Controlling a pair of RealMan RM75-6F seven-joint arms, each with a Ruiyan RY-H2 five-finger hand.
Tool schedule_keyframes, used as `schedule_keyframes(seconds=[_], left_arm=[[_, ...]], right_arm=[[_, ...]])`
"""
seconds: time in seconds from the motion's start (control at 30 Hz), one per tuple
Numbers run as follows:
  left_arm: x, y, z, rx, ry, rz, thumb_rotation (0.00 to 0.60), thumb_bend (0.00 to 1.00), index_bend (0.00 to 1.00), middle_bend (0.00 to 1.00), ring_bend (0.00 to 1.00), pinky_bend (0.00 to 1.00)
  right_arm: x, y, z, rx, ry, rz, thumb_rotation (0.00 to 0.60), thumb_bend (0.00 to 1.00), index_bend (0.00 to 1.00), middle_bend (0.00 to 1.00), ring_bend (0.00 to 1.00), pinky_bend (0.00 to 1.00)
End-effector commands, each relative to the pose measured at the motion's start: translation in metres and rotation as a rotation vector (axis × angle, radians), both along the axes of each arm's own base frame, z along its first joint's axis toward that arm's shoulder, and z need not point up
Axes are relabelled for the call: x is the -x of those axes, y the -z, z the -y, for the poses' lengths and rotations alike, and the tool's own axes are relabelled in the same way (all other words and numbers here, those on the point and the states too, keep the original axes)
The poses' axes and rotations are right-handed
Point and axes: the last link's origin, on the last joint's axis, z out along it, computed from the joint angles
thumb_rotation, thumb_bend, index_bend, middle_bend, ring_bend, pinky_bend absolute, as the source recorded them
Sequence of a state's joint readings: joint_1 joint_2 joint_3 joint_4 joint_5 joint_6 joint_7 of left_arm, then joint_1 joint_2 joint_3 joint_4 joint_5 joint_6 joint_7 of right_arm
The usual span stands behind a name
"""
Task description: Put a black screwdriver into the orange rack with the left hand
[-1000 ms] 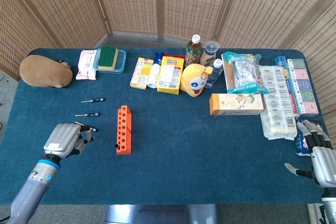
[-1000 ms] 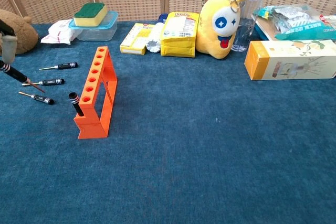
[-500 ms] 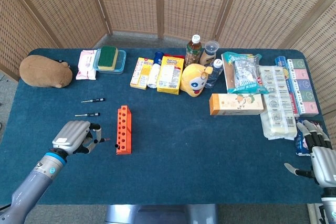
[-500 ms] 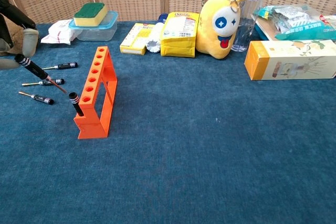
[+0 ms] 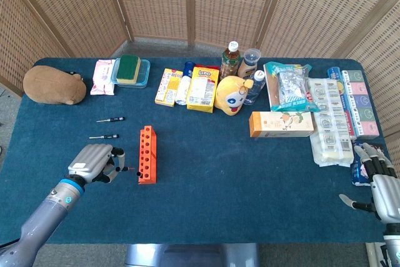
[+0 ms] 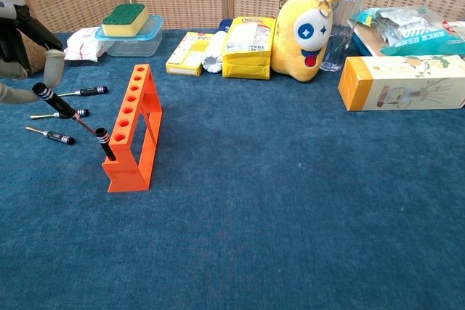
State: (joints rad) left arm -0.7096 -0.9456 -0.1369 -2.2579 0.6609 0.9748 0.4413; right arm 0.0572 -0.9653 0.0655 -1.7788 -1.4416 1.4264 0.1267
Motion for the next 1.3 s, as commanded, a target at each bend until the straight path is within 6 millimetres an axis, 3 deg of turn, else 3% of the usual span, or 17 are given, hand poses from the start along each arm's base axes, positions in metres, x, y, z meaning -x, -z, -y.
schedule_keyframes(seconds=[0.03,0.57,1.3], left_arm=[[-0.001,0.002,0.001,0.008,0.000,0.001,0.600,0.37,0.58,1.00,0.98,1.00],[-0.008,0.018,-0.003,0.020,0.002,0.016,0.600,0.38,0.58,1.00,0.98,1.00],[-0.010,0.024,-0.005,0.029,-0.014,0.004,0.600,0.37,0.58,1.00,0.98,1.00]], right_arm=[[0.000,0.000,0.000,-0.001,-0.001,0.001,0.600,0.00,0.00,0.01,0.07,0.00],[0.001,-0.002,0.000,0.005,0.002,0.008,0.600,0.00,0.00,0.01,0.07,0.00],[0.001,-0.004,0.000,0.006,0.002,0.013,0.600,0.00,0.00,0.01,0.07,0.00]])
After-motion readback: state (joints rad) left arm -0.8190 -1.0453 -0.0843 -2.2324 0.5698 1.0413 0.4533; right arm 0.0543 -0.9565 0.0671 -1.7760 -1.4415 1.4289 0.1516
